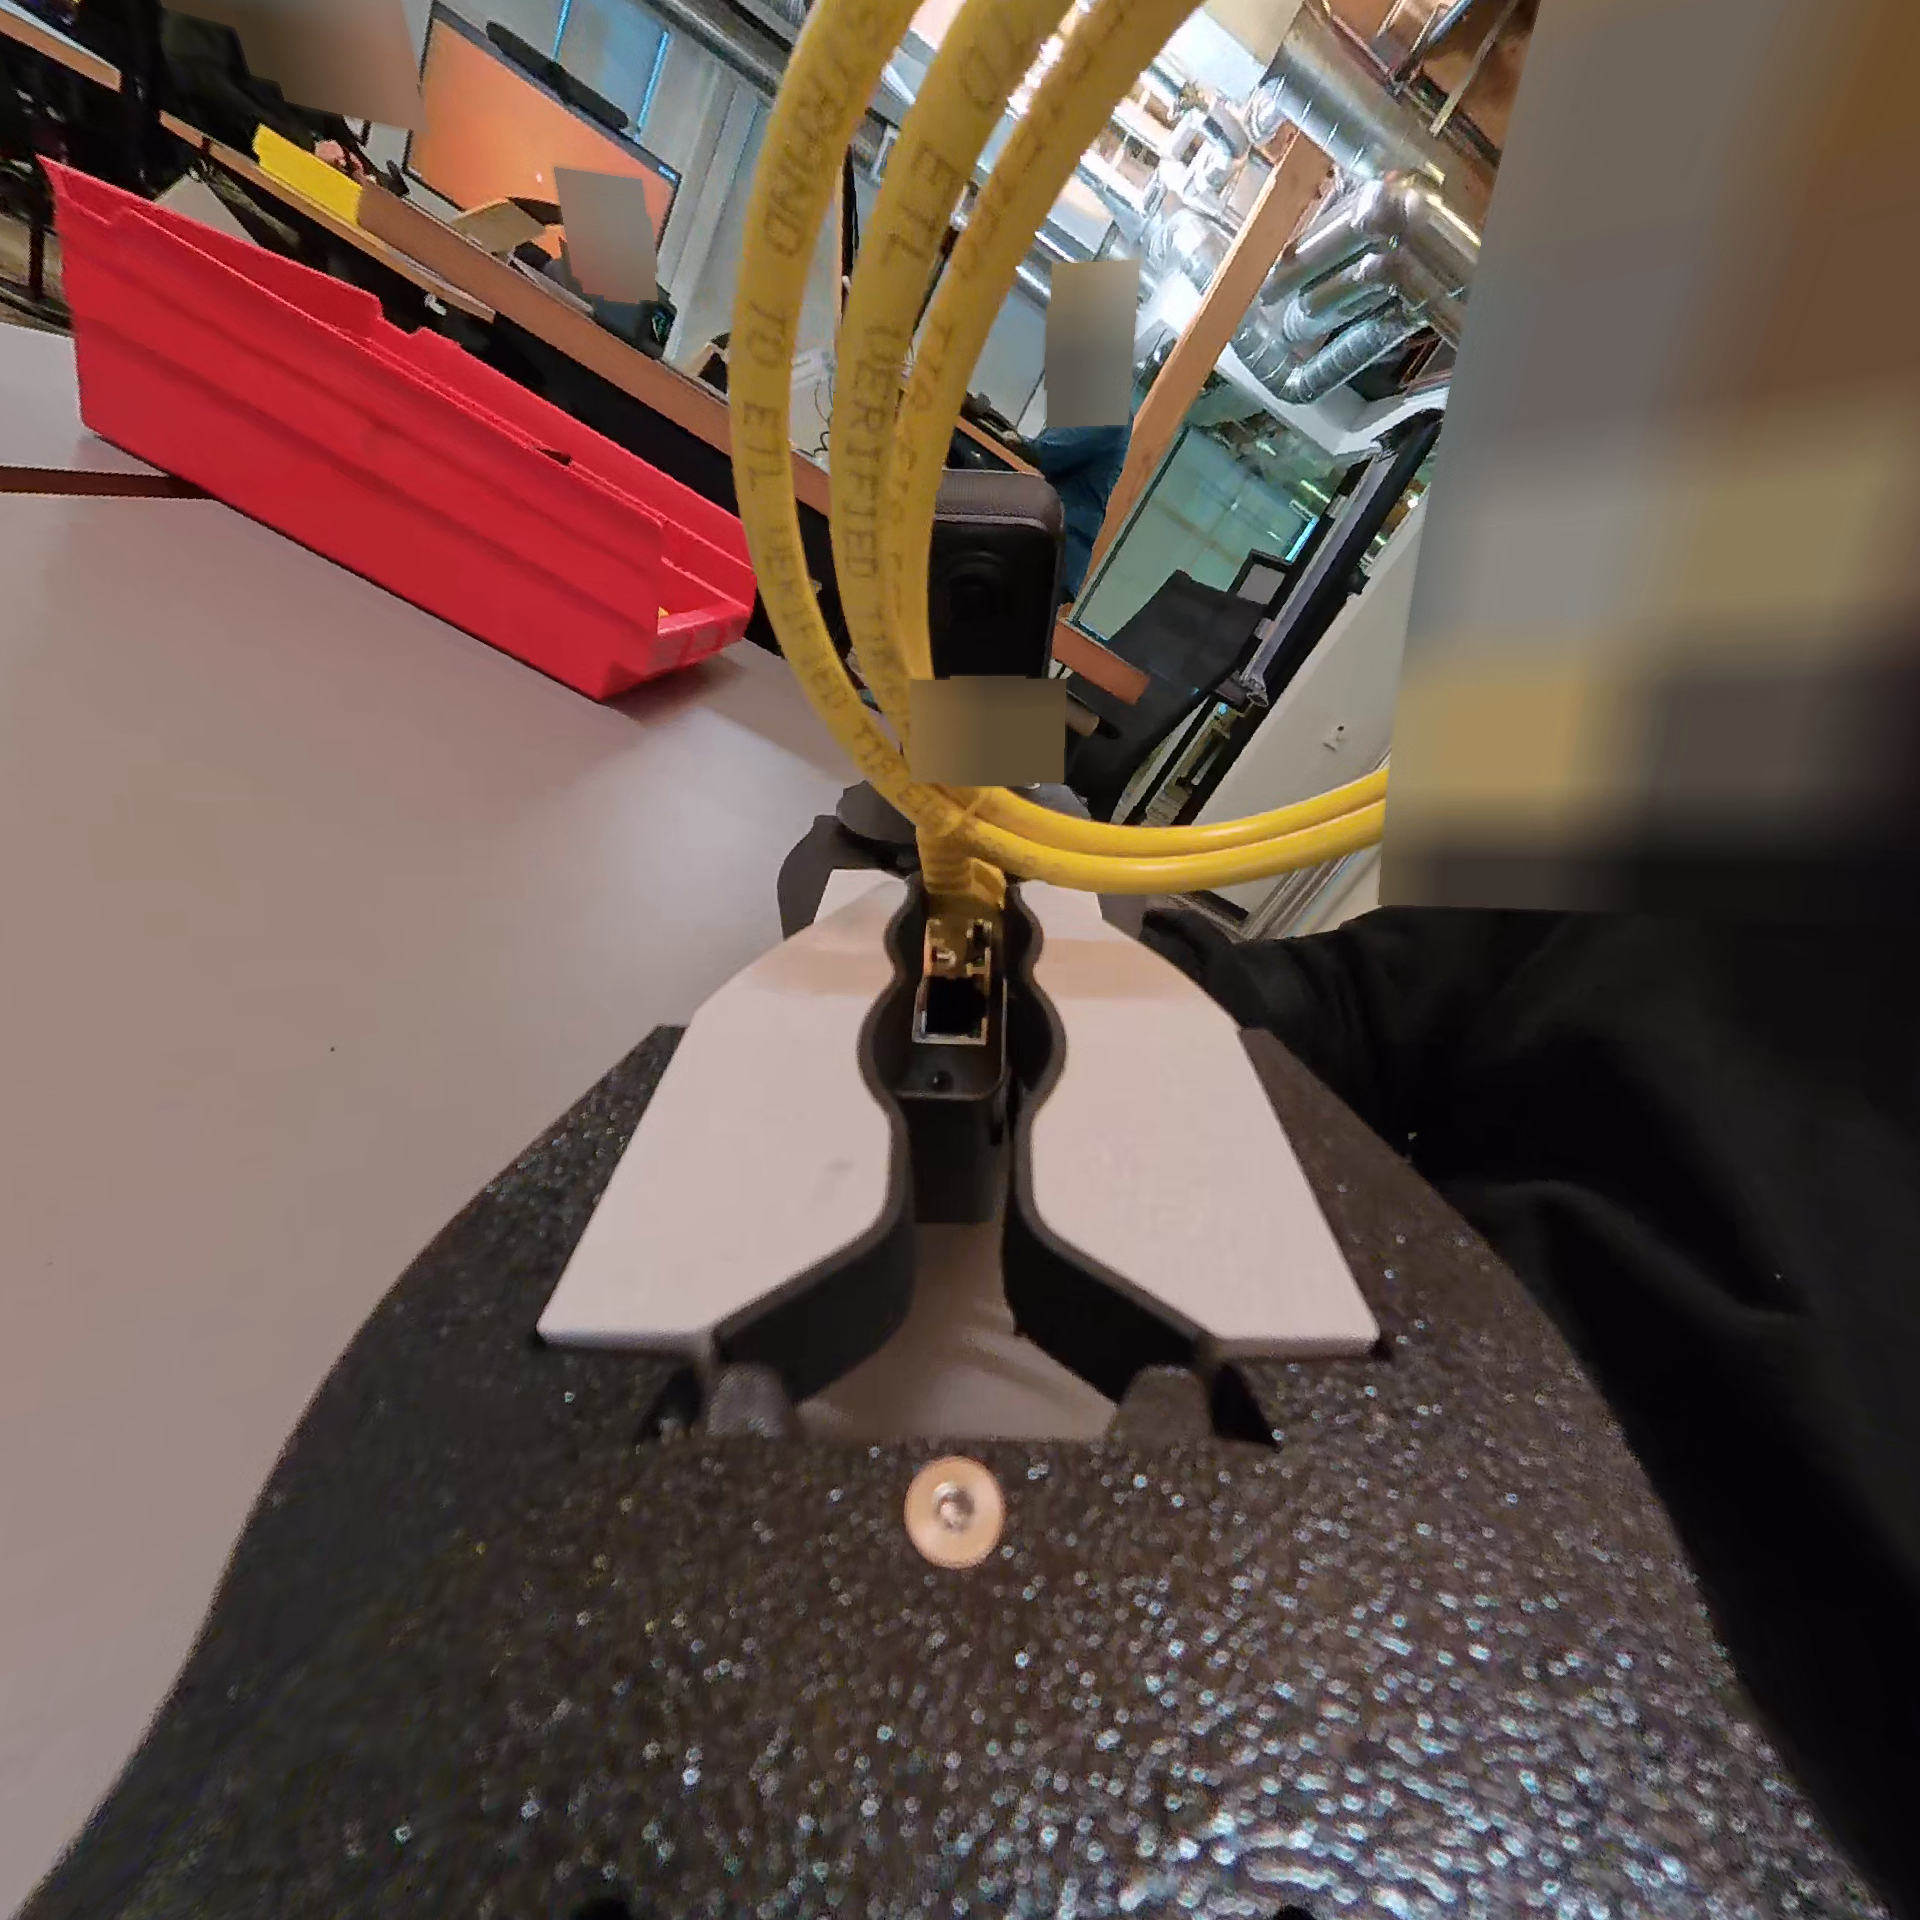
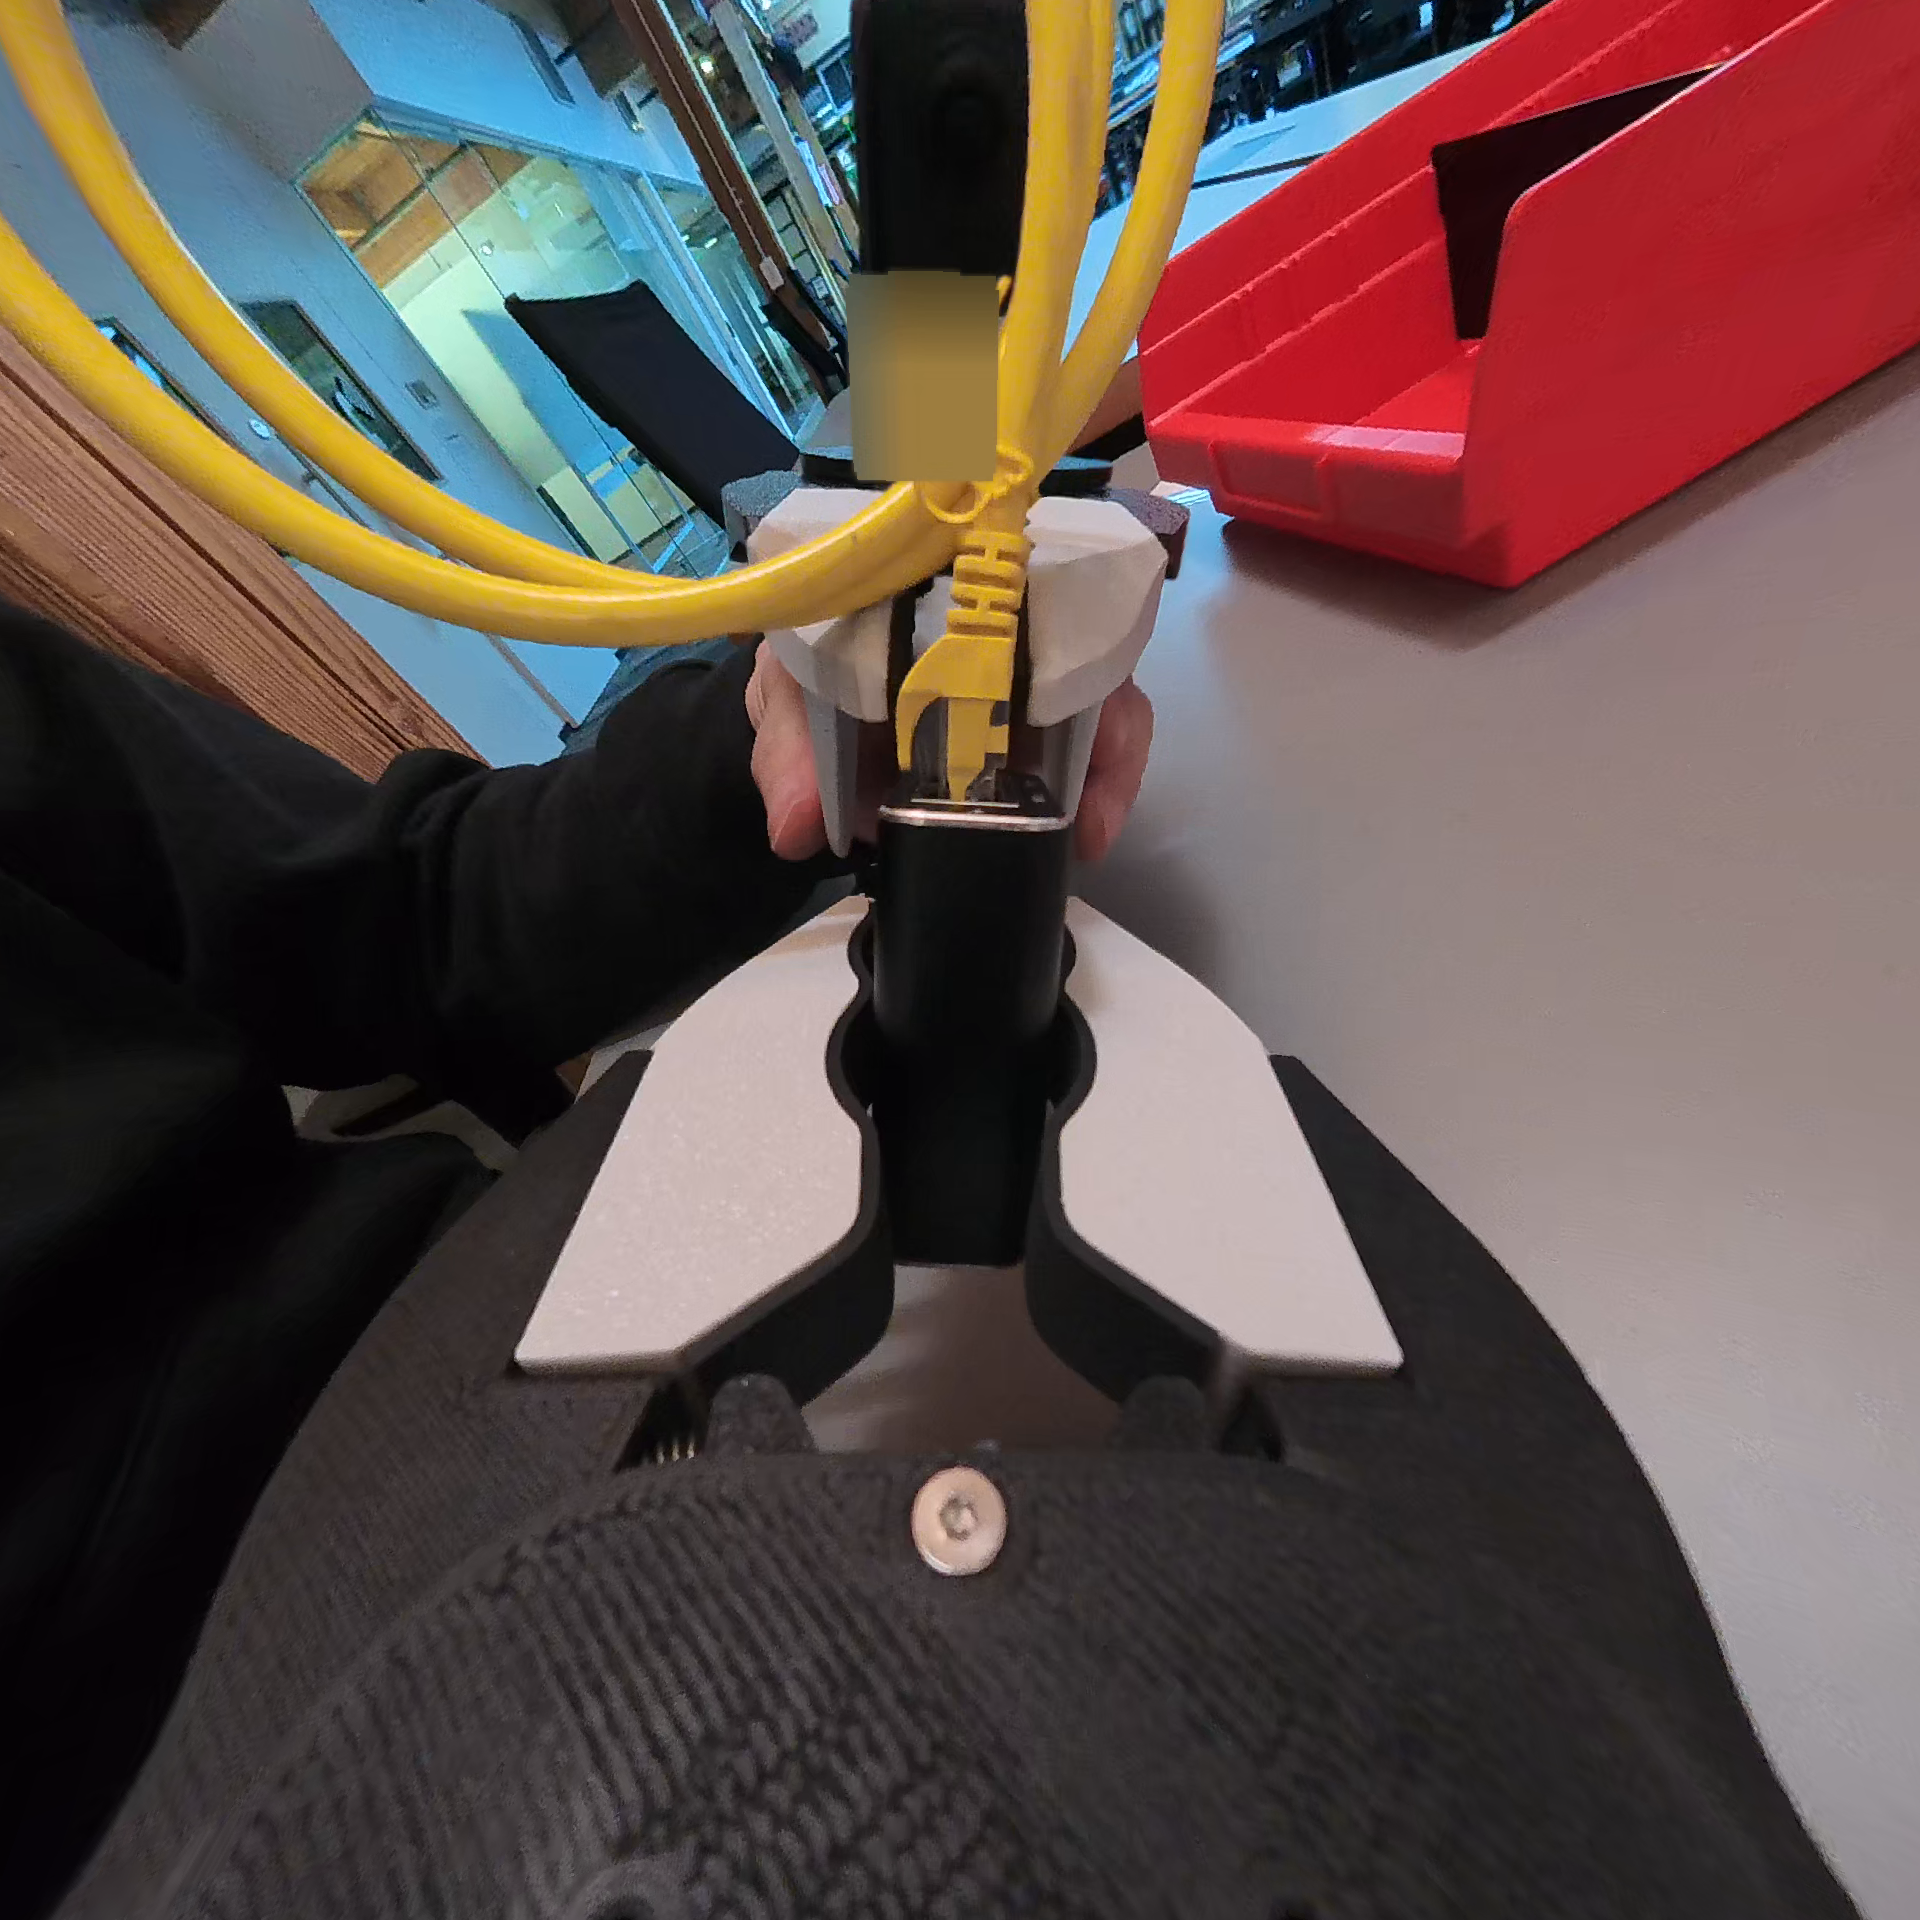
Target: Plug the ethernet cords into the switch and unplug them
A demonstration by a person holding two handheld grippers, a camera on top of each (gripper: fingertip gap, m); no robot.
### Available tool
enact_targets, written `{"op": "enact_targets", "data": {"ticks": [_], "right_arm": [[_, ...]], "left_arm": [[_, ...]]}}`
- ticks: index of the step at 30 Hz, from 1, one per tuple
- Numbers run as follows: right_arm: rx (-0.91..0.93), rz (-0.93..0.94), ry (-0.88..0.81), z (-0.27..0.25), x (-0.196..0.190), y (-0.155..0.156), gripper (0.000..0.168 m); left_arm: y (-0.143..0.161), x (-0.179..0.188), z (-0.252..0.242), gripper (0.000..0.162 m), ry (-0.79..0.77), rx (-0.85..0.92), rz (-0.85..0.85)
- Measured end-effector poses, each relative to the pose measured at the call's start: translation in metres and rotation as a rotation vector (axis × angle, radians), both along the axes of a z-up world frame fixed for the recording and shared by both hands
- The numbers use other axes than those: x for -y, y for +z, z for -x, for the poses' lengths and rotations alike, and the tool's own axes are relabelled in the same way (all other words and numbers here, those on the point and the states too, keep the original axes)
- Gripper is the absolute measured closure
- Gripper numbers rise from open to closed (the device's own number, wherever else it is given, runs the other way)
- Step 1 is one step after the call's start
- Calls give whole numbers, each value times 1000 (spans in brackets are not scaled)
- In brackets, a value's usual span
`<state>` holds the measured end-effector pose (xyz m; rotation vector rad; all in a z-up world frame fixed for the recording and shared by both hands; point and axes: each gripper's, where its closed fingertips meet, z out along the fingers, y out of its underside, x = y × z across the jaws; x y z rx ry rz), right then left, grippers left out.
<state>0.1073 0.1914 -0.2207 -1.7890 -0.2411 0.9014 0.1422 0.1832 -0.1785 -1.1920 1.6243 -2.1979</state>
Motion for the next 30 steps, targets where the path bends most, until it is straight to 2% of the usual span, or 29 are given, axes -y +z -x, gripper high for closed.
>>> {"op": "enact_targets", "data": {"ticks": [3, 5, 12, 23, 30], "right_arm": [[-14, -1, 1, -1, 0, 1, 140], [-18, 0, -1, -1, 0, 1, 140], [19, 15, -24, -1, -2, -3, 140], [175, -83, -59, 5, -3, 0, 140], [209, -135, -56, 8, -3, 4, 140]], "left_arm": [[-5, 2, -1, 143, -6, -13, -14], [-5, 4, -1, 148, -6, -1, -19], [-7, 5, -4, 148, 20, 17, -86], [-2, 7, 11, 148, -15, 178, -276], [1, 9, 17, 148, -31, 231, -332]]}}
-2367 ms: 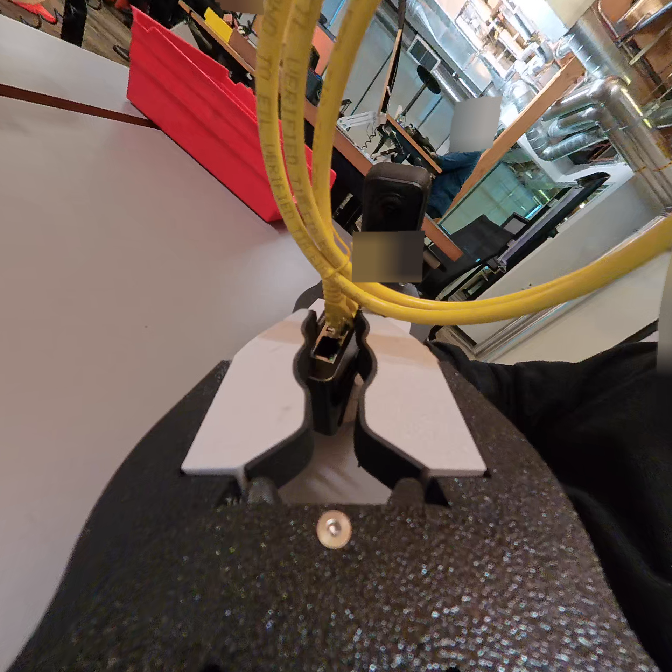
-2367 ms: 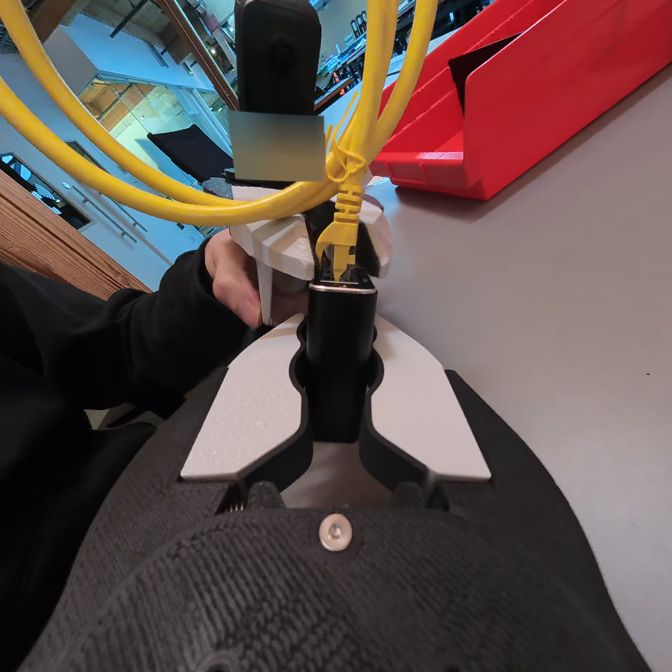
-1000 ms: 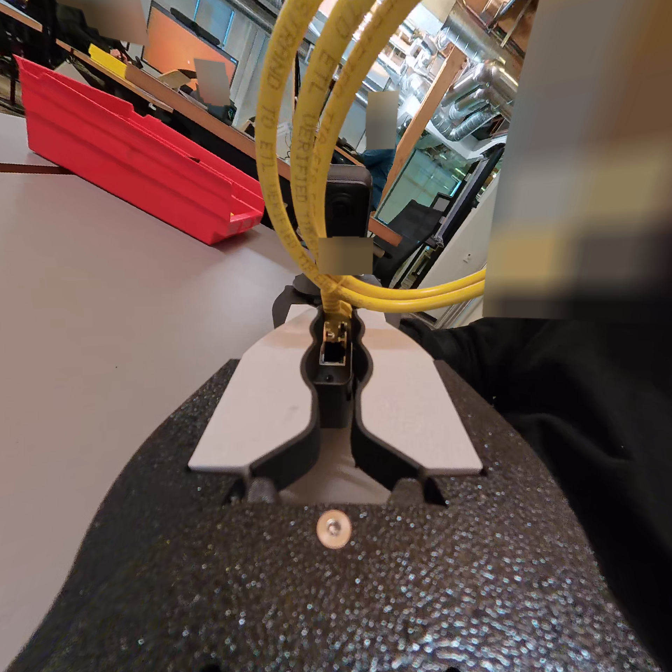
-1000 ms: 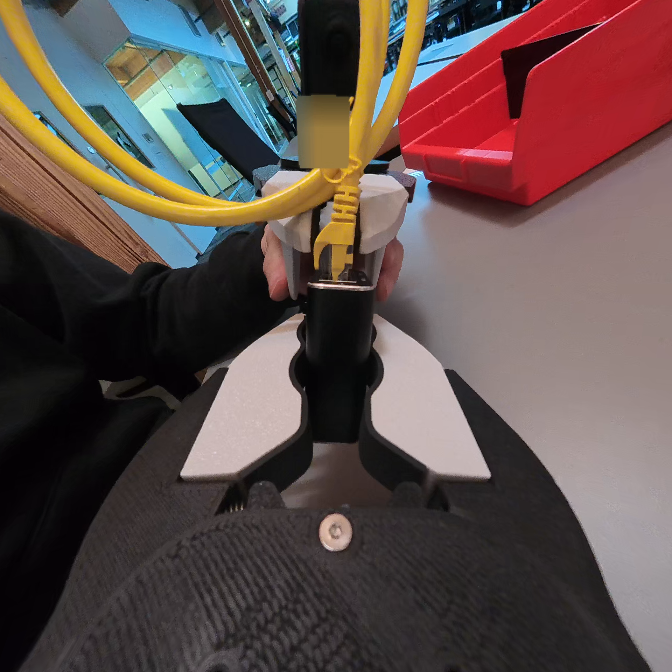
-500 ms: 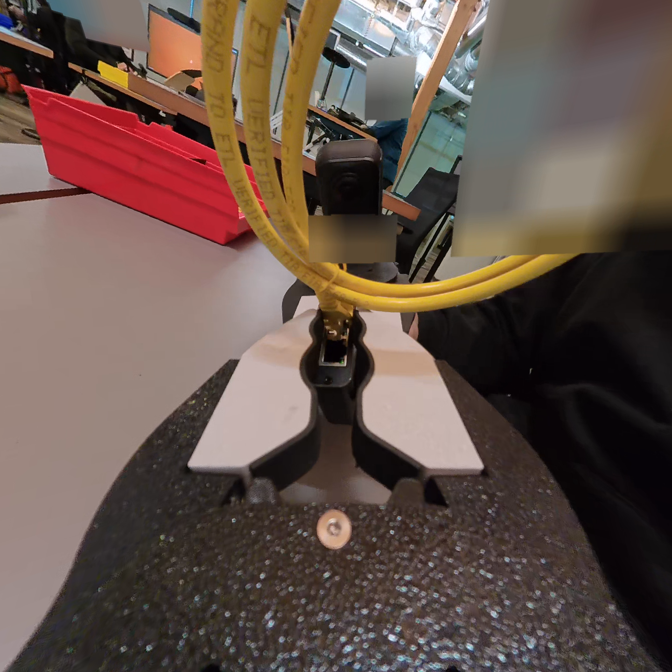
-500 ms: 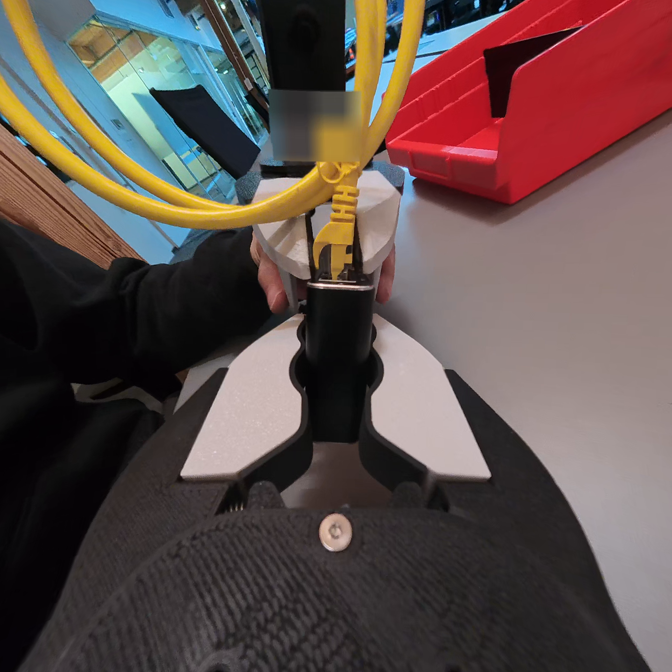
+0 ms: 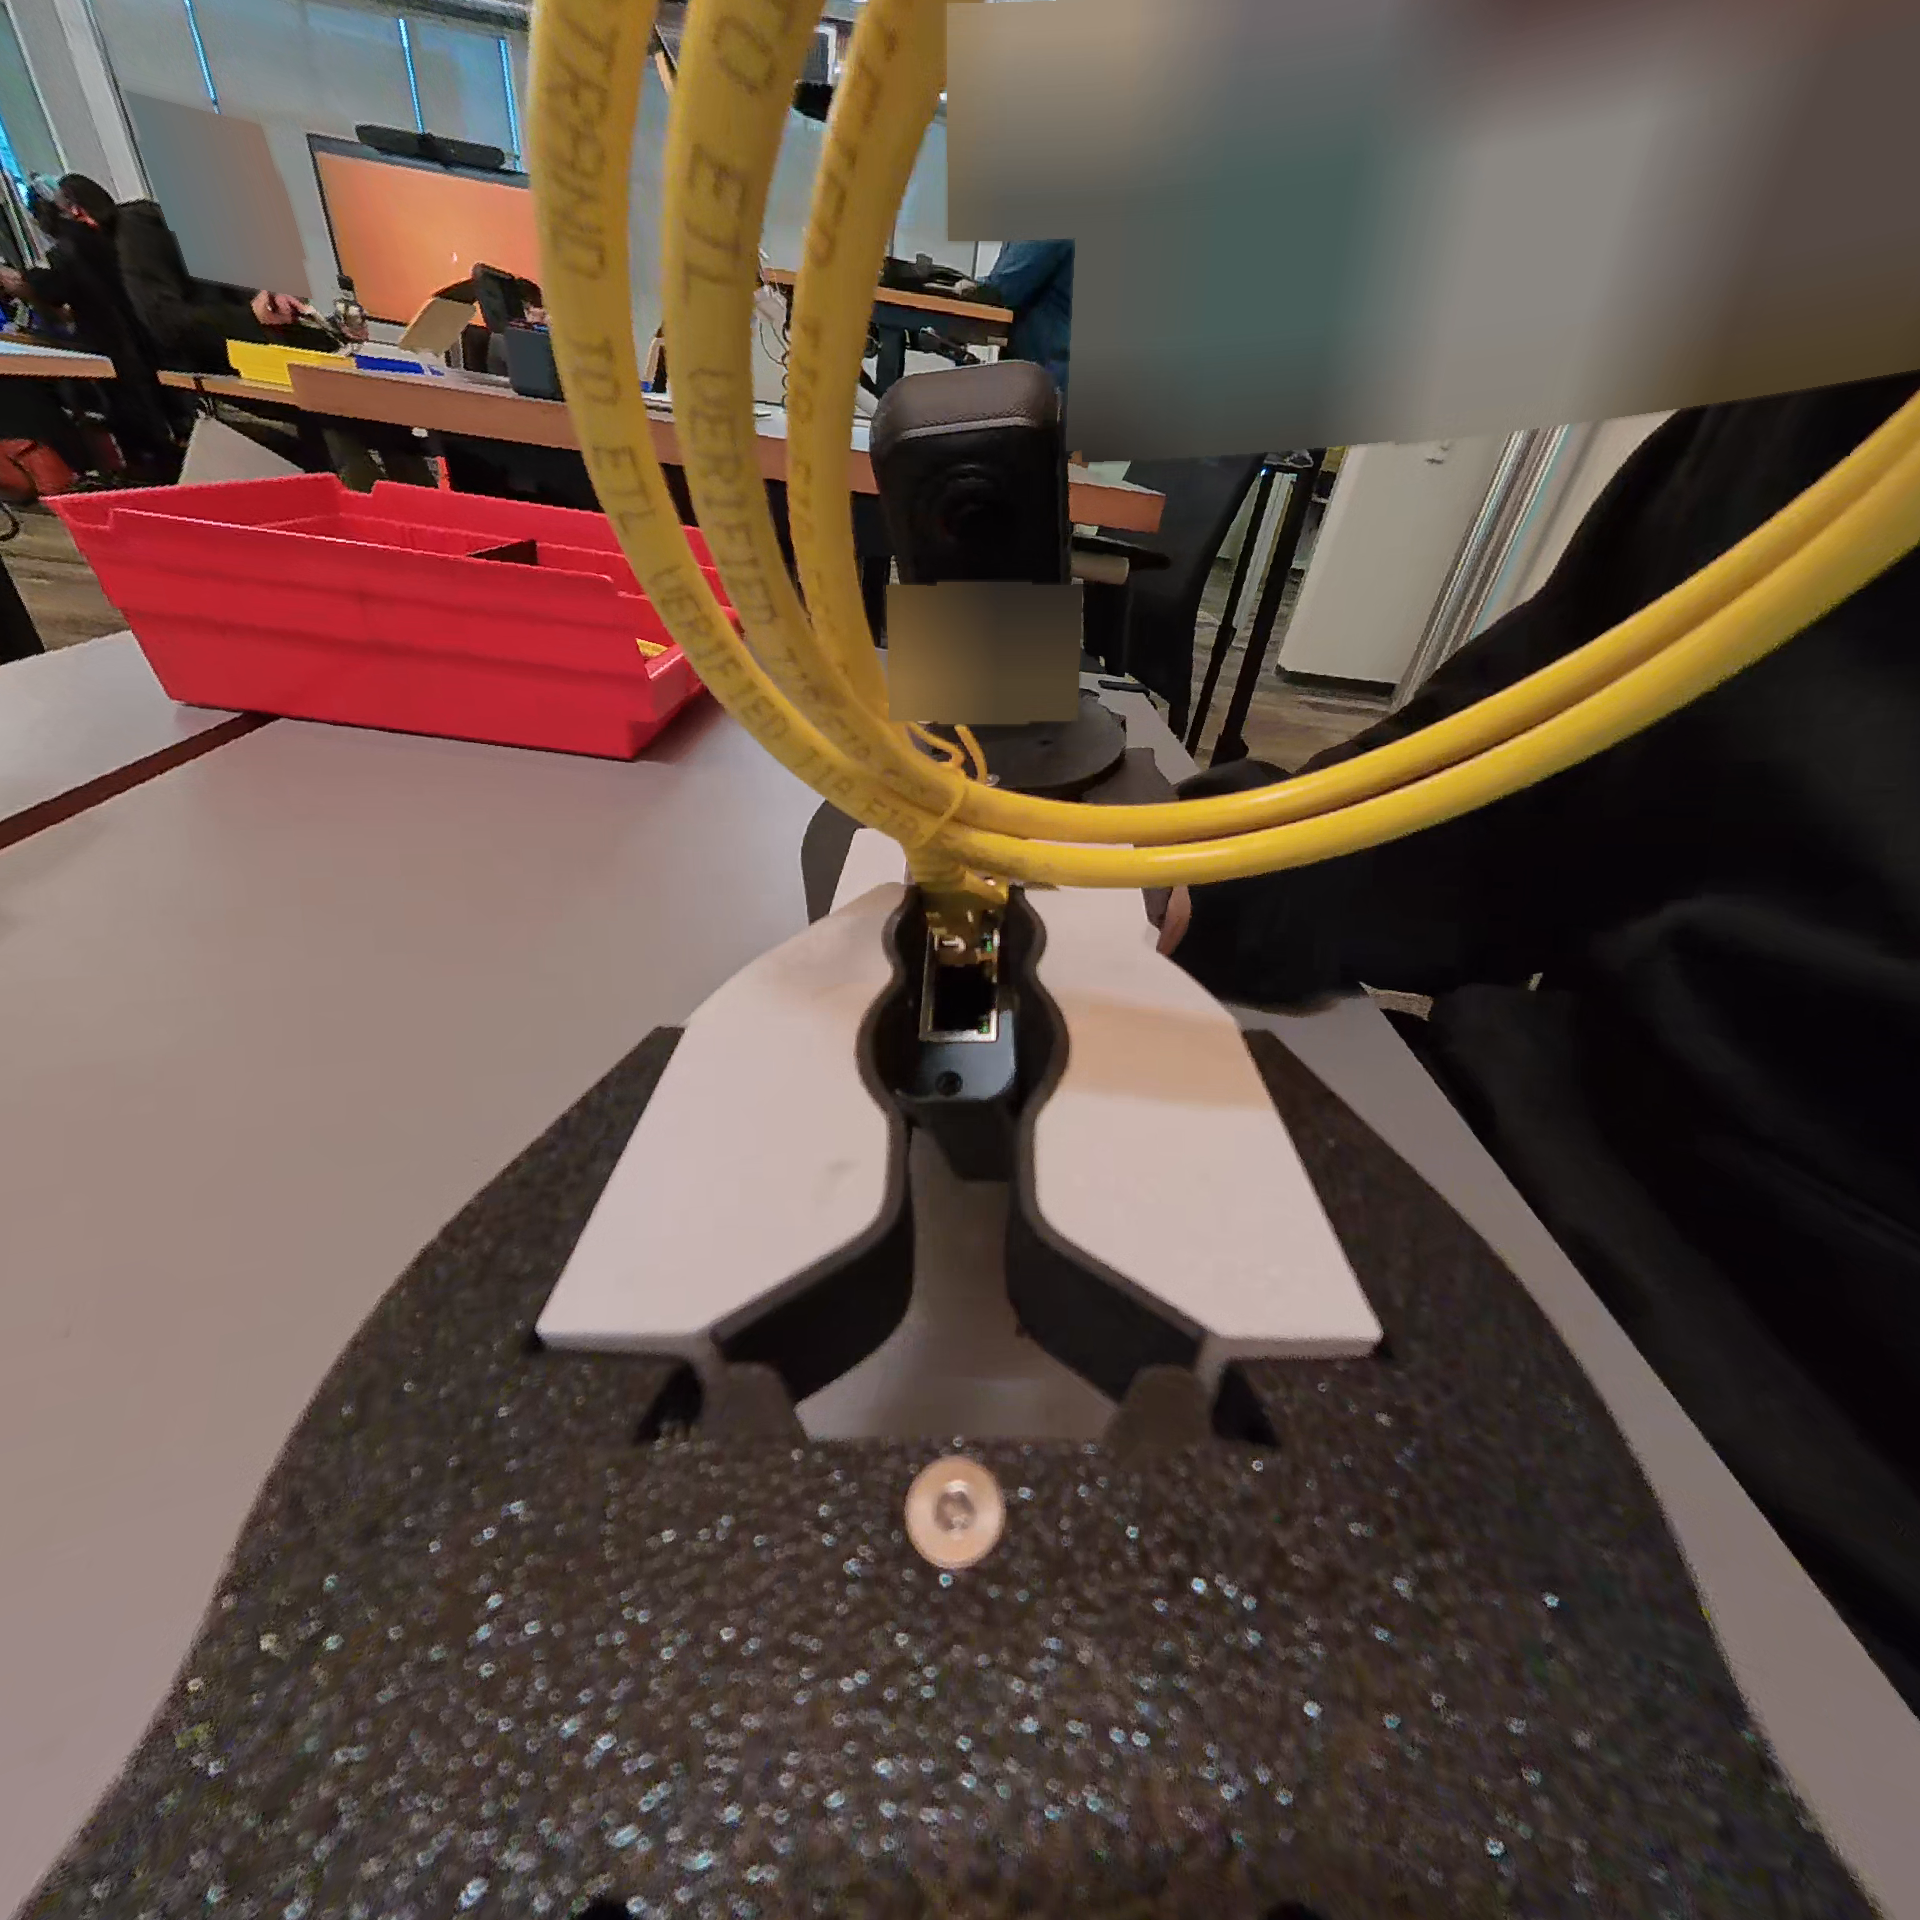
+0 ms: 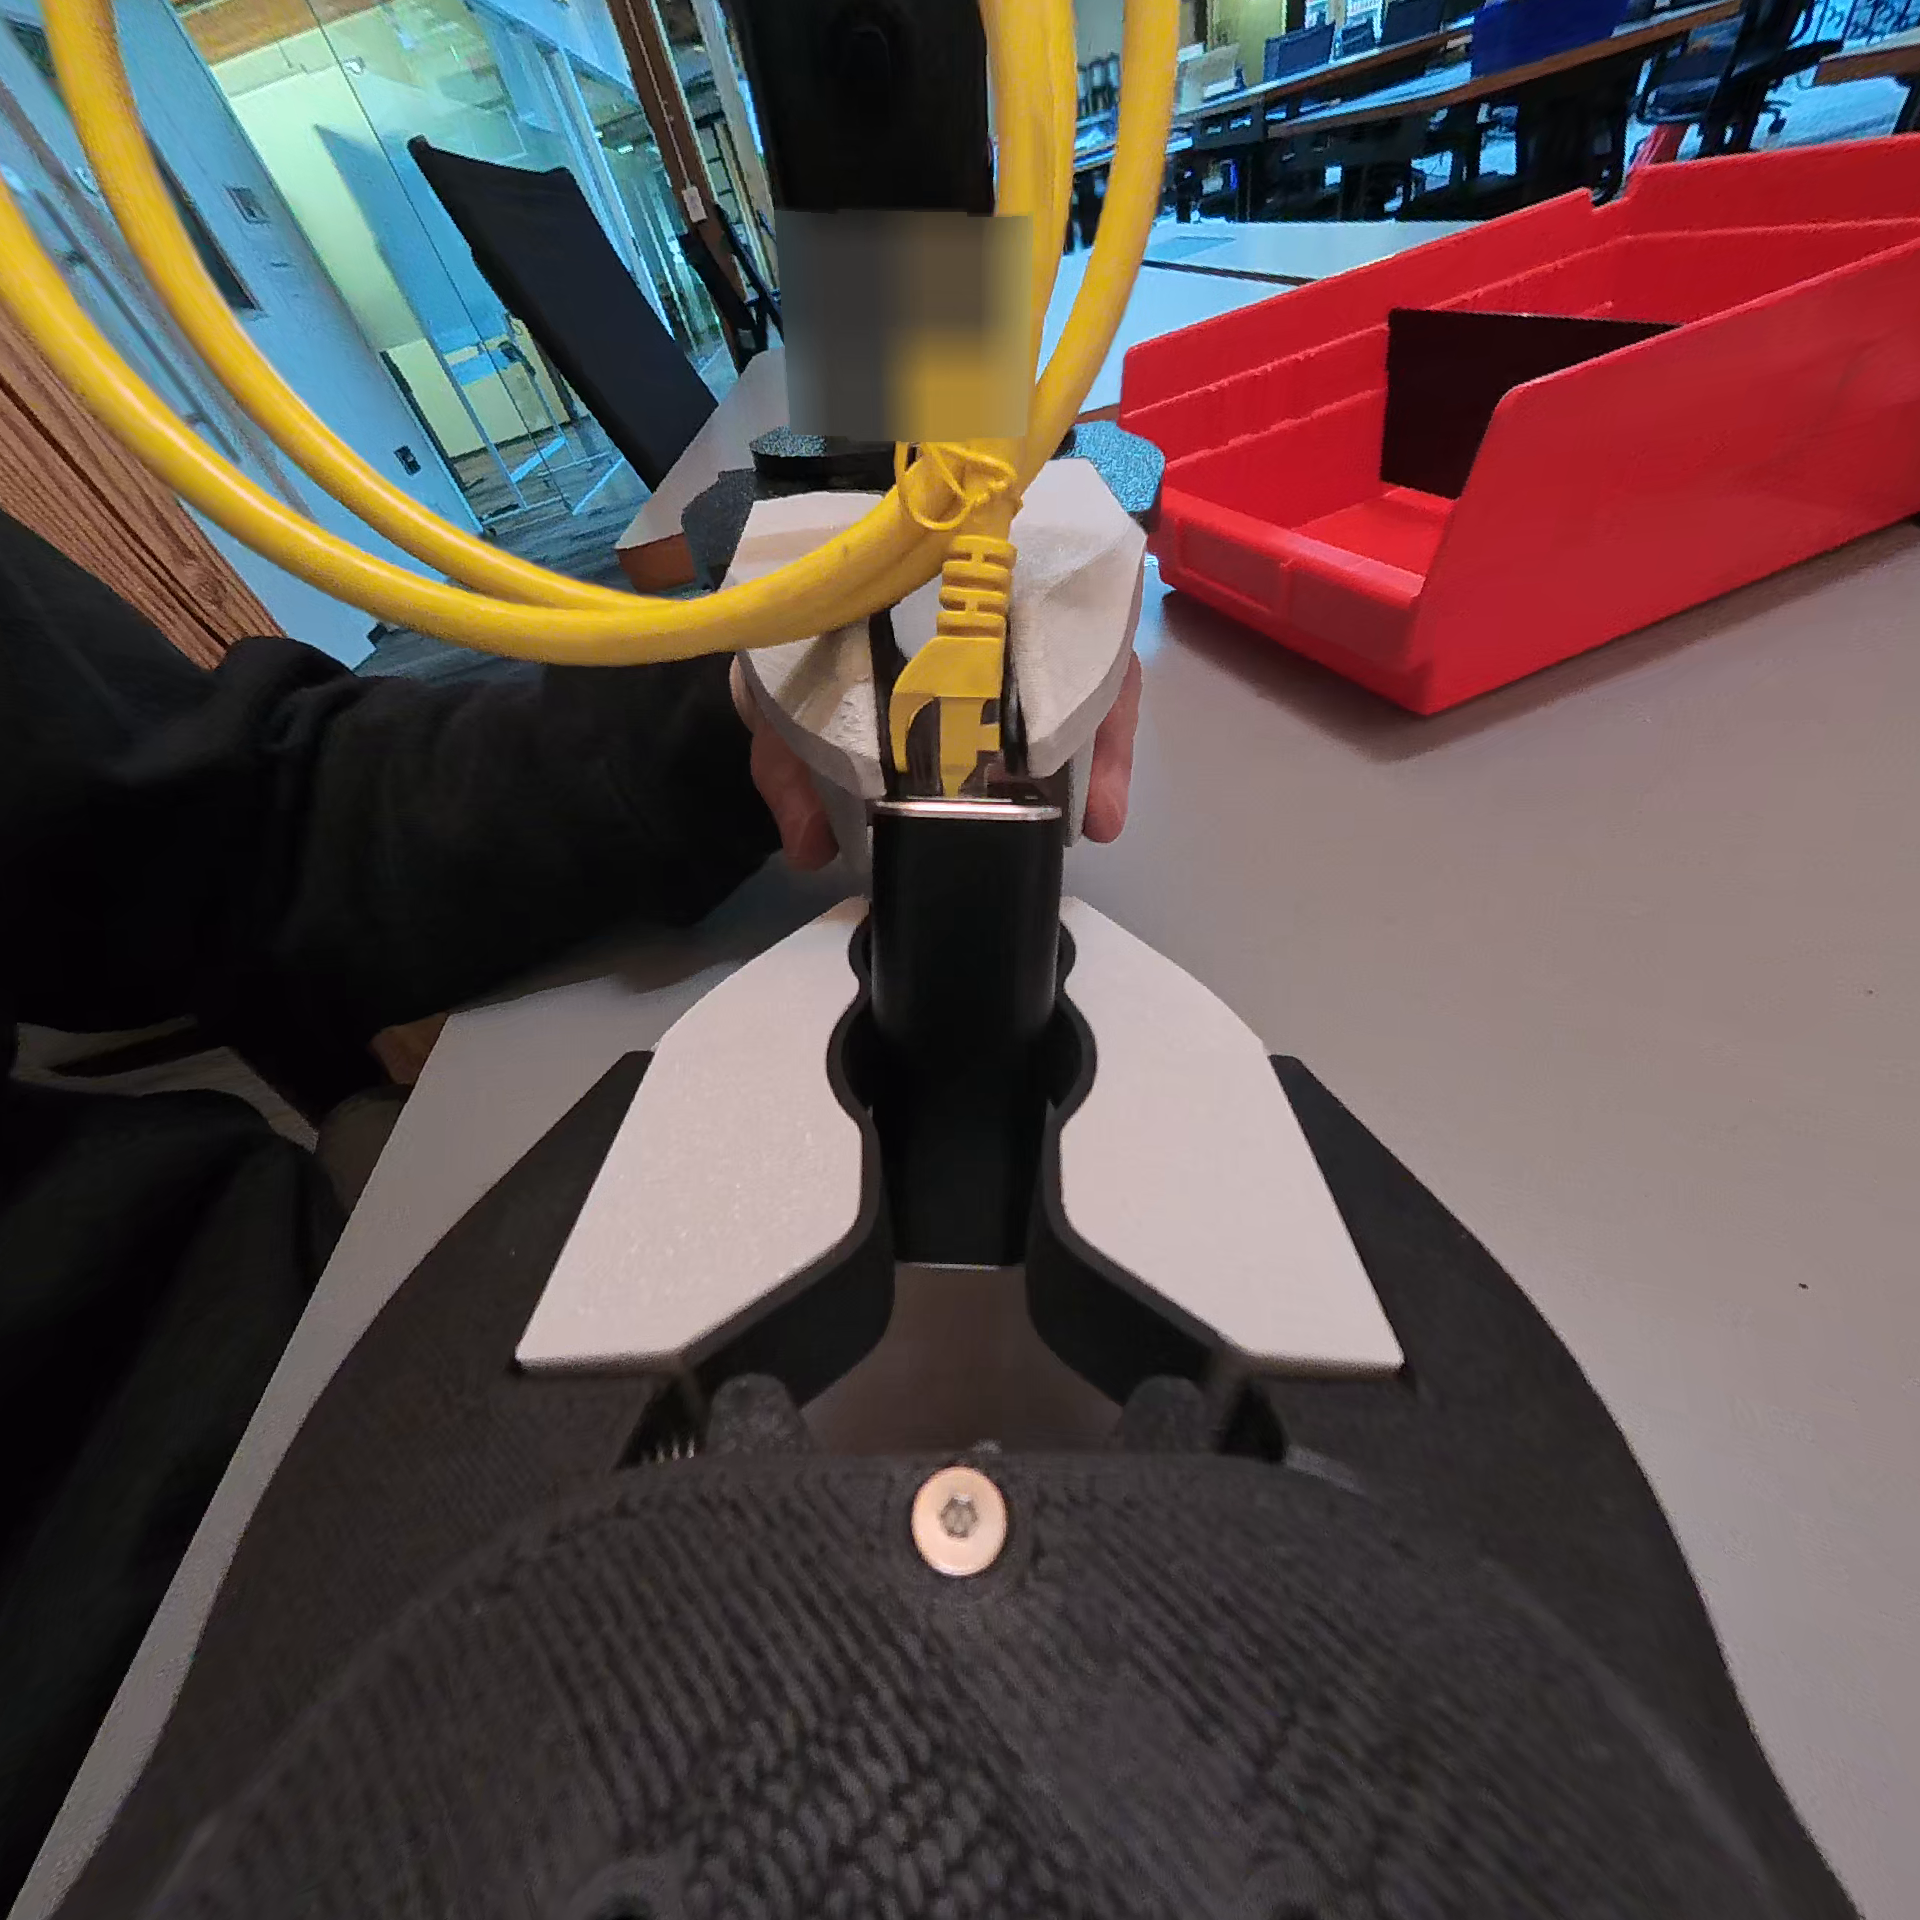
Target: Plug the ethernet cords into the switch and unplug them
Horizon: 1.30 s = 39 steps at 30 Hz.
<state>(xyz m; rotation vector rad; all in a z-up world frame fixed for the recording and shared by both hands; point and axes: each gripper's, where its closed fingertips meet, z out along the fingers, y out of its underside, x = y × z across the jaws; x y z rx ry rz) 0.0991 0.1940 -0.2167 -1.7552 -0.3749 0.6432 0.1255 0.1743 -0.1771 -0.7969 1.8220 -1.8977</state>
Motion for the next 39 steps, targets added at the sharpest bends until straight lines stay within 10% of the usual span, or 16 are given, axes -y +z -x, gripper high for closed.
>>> {"op": "enact_targets", "data": {"ticks": [39], "right_arm": [[-4, -85, -35, -5, 0, 10, 141]], "left_arm": [[5, 2, -1, 148, 44, 71, -91]]}}
